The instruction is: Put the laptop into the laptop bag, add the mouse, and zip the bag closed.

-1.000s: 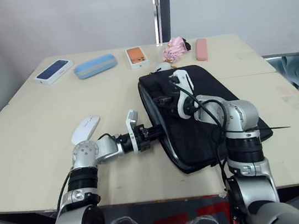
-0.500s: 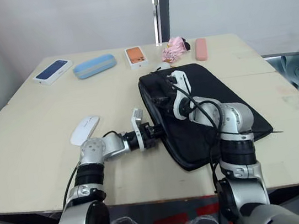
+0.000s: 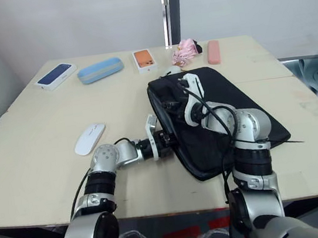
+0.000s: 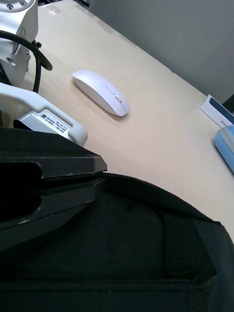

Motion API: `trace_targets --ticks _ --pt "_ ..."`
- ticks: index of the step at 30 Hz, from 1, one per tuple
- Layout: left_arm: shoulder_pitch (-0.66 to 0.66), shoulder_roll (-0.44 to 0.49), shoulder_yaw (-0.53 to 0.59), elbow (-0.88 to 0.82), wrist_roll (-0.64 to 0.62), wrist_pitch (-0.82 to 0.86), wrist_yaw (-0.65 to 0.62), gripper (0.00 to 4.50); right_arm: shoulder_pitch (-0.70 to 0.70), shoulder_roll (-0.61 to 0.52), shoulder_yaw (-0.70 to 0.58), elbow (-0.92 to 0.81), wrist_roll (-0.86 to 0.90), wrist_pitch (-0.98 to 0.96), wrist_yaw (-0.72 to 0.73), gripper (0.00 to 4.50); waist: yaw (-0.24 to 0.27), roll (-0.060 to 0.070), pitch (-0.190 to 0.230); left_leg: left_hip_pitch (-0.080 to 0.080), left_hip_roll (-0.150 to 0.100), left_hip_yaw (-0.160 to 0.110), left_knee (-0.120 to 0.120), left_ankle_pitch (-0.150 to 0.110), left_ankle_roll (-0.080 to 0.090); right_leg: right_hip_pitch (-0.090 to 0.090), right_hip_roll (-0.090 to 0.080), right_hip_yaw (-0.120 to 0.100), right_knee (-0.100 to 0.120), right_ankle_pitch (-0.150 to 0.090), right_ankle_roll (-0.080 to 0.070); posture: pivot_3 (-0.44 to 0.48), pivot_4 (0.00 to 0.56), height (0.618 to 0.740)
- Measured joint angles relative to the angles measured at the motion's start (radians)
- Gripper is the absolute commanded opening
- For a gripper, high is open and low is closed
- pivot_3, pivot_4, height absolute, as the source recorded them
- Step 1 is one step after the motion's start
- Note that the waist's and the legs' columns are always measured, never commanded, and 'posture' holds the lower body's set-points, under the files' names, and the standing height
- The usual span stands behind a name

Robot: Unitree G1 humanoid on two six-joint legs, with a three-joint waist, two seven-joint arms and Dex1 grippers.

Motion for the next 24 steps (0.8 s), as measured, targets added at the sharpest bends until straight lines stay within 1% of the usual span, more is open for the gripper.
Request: trace_targets --ticks 4,8,9,12,15,19,24 --pt "0.002 0.034 -0.037 -0.026 0.007 0.010 -0.029 2.95 0.000 -0.009 0.004 0.000 0.001 -0.002 0.011 0.00 -0.004 0.000 0.000 0.000 0.000 0.000 0.000 0.000 0.000 0.000 0.000 0.000 0.000 0.000 0.000 0.000 0.150 0.740" --pt "0.021 0.074 -0.038 -0.070 0.008 0.017 -0.051 4.36 0.000 -0.030 0.019 0.000 0.001 -0.010 0.029 0.00 -0.005 0.000 0.000 0.000 0.000 0.000 0.000 0.000 0.000 0.000 0.000 0.000 0.000 0.000 0.000 0.000 0.150 0.740" --pt "0.027 0.083 -0.037 -0.087 0.005 0.020 -0.057 4.44 0.000 -0.031 0.020 0.000 0.001 -0.014 0.032 0.00 -0.005 0.000 0.000 0.000 0.000 0.000 0.000 0.000 0.000 0.000 0.000 0.000 0.000 0.000 0.000 0.000 0.150 0.740" --pt "0.052 0.127 -0.031 -0.138 -0.005 0.031 -0.071 4.44 0.000 -0.038 0.020 0.001 0.002 -0.022 0.043 0.00 -0.006 0.000 0.000 0.001 0.000 0.000 0.000 0.000 0.000 0.000 0.001 0.000 0.001 0.000 -0.001 0.000 0.150 0.740" --pt "0.061 0.179 0.010 -0.170 -0.013 0.013 -0.081 4.44 0.000 -0.050 0.022 0.007 0.001 -0.027 0.053 0.00 -0.006 0.000 0.000 0.001 0.000 0.000 0.000 0.000 0.000 0.000 0.001 0.000 0.001 -0.001 -0.001 0.000 0.150 0.740" --pt "0.061 0.210 0.045 -0.175 -0.015 -0.018 -0.097 4.44 0.000 -0.056 0.034 0.020 0.000 -0.032 0.060 0.00 -0.002 0.000 0.000 0.001 0.000 0.000 0.000 0.000 0.000 0.000 0.001 0.000 0.000 -0.001 -0.001 0.000 0.150 0.740" --pt "0.055 0.265 0.040 -0.176 -0.015 -0.027 -0.128 4.44 0.000 -0.059 0.051 0.039 -0.001 -0.047 0.073 0.00 -0.004 0.000 0.000 0.001 0.001 0.000 0.000 0.000 0.000 0.000 0.001 0.000 0.000 -0.001 -0.001 0.000 0.150 0.740"
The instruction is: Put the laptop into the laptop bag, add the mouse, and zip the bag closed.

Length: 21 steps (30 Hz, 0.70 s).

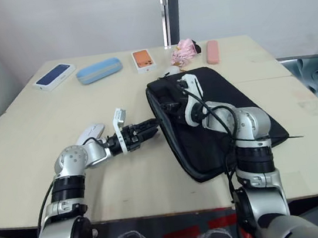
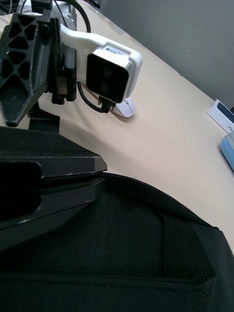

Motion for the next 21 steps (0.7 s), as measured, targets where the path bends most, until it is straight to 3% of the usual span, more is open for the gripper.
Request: trace_targets --ticks 9,18,21 --pt "0.100 0.263 0.009 -0.213 -0.038 0.063 -0.090 4.44 0.001 -0.050 0.040 0.006 -0.008 -0.033 0.047 0.00 -0.003 0.001 0.000 0.000 0.001 0.000 -0.001 0.000 -0.001 0.000 0.001 -0.001 0.000 0.000 0.000 0.000 0.150 0.740" --pt "0.293 0.495 0.209 -0.372 -0.084 0.052 -0.106 4.44 0.052 -0.101 0.148 0.001 -0.044 -0.093 0.106 0.00 -0.004 0.001 0.000 0.000 0.001 -0.001 -0.001 0.000 -0.002 0.000 0.001 -0.002 0.000 -0.002 -0.002 0.000 0.150 0.740" --pt "0.420 0.614 0.328 -0.422 -0.096 0.042 -0.148 4.44 0.075 -0.151 0.228 -0.006 -0.066 -0.133 0.169 0.00 -0.009 0.001 0.000 0.000 0.002 -0.001 -0.002 -0.001 -0.002 -0.001 0.002 -0.002 -0.001 -0.002 -0.002 0.000 0.150 0.740"
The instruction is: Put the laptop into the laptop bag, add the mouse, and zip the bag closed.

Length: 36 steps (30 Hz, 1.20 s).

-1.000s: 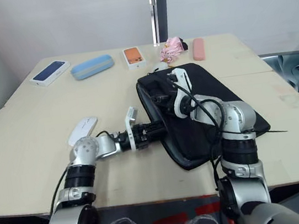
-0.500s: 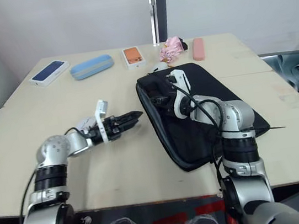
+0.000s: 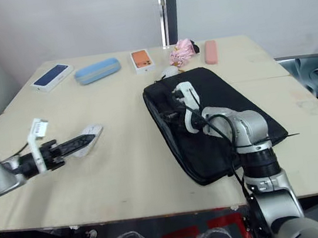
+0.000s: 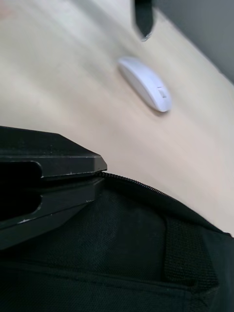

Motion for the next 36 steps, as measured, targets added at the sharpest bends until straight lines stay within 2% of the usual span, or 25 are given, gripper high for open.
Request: trace_targets --ticks 4,11,12,14,15,18,24,27,29,31,36 --pt "0.146 0.132 0.123 0.017 0.050 -0.072 -0.074 4.44 0.018 -0.054 0.066 -0.001 -0.026 -0.029 0.070 0.00 0.001 0.000 0.000 0.002 0.000 0.000 -0.002 0.000 0.001 0.001 0.000 0.000 0.000 -0.001 0.000 0.000 0.150 0.740" --pt "0.234 0.157 0.175 0.152 0.222 -0.350 -0.121 4.44 0.025 -0.133 0.204 0.006 -0.114 -0.163 0.200 0.00 -0.002 -0.001 -0.001 0.004 0.000 0.001 -0.002 -0.002 0.004 0.001 0.000 0.001 0.002 -0.001 0.000 0.000 0.150 0.740" --pt "0.248 0.157 0.174 0.172 0.249 -0.385 -0.128 4.50 0.027 -0.145 0.217 0.009 -0.135 -0.196 0.223 0.47 -0.002 -0.001 -0.001 0.004 0.000 0.001 -0.002 -0.003 0.004 0.001 0.000 0.001 0.001 -0.002 -0.001 0.000 0.150 0.740" --pt "0.276 0.161 0.174 0.191 0.283 -0.436 -0.148 4.50 0.027 -0.153 0.230 0.016 -0.163 -0.253 0.257 0.87 -0.002 -0.002 -0.001 0.004 0.001 0.001 -0.002 -0.003 0.004 0.001 0.000 0.001 0.001 -0.002 -0.001 0.000 0.150 0.740" --pt "0.281 0.164 0.173 0.205 0.301 -0.464 -0.164 4.50 0.027 -0.162 0.238 0.021 -0.181 -0.290 0.277 1.33 -0.002 -0.002 -0.001 0.004 0.001 0.001 -0.002 -0.003 0.005 0.001 0.000 0.001 0.002 -0.002 -0.001 0.000 0.150 0.740" --pt "0.281 0.208 0.168 0.300 0.329 -0.523 -0.248 4.50 0.026 -0.210 0.250 0.049 -0.224 -0.391 0.353 2.30 0.003 -0.003 -0.002 0.004 0.001 0.001 -0.001 -0.003 0.005 0.001 0.000 0.001 0.003 -0.002 -0.002 0.000 0.150 0.740" --pt "0.266 0.312 0.117 0.437 0.369 -0.582 -0.423 4.50 -0.029 -0.365 0.165 0.090 -0.198 -0.507 0.573 4.39 0.003 -0.003 -0.002 0.005 0.000 0.001 0.002 -0.003 0.006 0.001 0.000 0.003 0.006 -0.002 -0.002 0.000 0.150 0.740" --pt "0.243 0.335 0.104 0.452 0.369 -0.583 -0.478 4.50 -0.057 -0.536 0.080 0.155 -0.173 -0.549 0.751 4.45 0.009 -0.004 -0.002 0.004 0.001 0.001 0.003 -0.003 0.007 0.001 0.000 0.002 0.006 -0.003 -0.004 0.000 0.150 0.740" --pt "0.223 0.354 0.103 0.468 0.372 -0.592 -0.501 4.50 -0.066 -0.610 0.020 0.209 -0.169 -0.606 0.840 4.45 0.006 -0.004 -0.002 0.005 0.001 0.001 0.003 -0.003 0.007 0.001 0.000 0.002 0.008 -0.004 -0.005 0.000 0.150 0.740" --pt "0.203 0.371 0.100 0.478 0.374 -0.593 -0.513 4.50 -0.087 -0.650 -0.005 0.269 -0.172 -0.645 0.896 4.45 0.001 -0.004 -0.002 0.005 0.001 0.001 0.003 -0.003 0.007 0.001 0.000 0.002 0.009 -0.004 -0.006 0.000 0.150 0.740" --pt "0.151 0.428 0.078 0.502 0.373 -0.576 -0.568 4.50 -0.207 -0.753 -0.047 0.548 -0.215 -0.775 1.020 4.45 -0.005 -0.004 -0.002 0.005 0.001 0.001 0.007 -0.003 0.009 0.000 0.000 0.003 0.013 -0.005 -0.008 0.000 0.150 0.740"
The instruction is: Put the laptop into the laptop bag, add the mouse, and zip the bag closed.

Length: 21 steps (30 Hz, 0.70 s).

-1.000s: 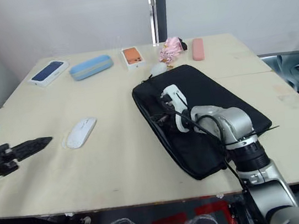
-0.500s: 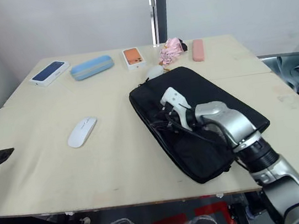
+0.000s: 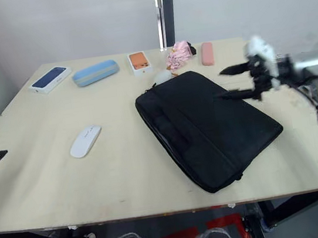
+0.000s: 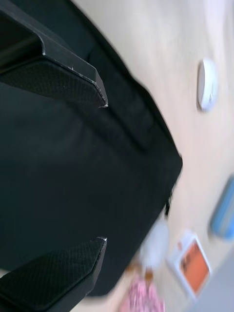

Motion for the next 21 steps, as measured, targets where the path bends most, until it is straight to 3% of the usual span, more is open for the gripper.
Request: trace_targets --ticks 10,21 --pt "-0.071 0.041 -0.062 0.003 0.009 0.021 -0.047 4.50 -0.081 -0.047 0.006 0.195 -0.076 -0.092 0.087 4.45 0.002 0.000 0.000 -0.001 0.000 0.000 0.002 0.000 0.002 0.000 0.000 0.000 0.001 0.000 -0.005 0.000 0.150 0.740" --pt "-0.107 0.042 -0.090 0.003 0.011 0.032 -0.041 4.50 -0.063 -0.042 0.005 0.228 -0.124 -0.132 0.080 4.45 0.004 0.000 0.000 -0.002 0.000 0.000 0.003 0.000 0.003 0.000 0.000 -0.001 0.001 0.000 -0.008 0.000 0.150 0.740"
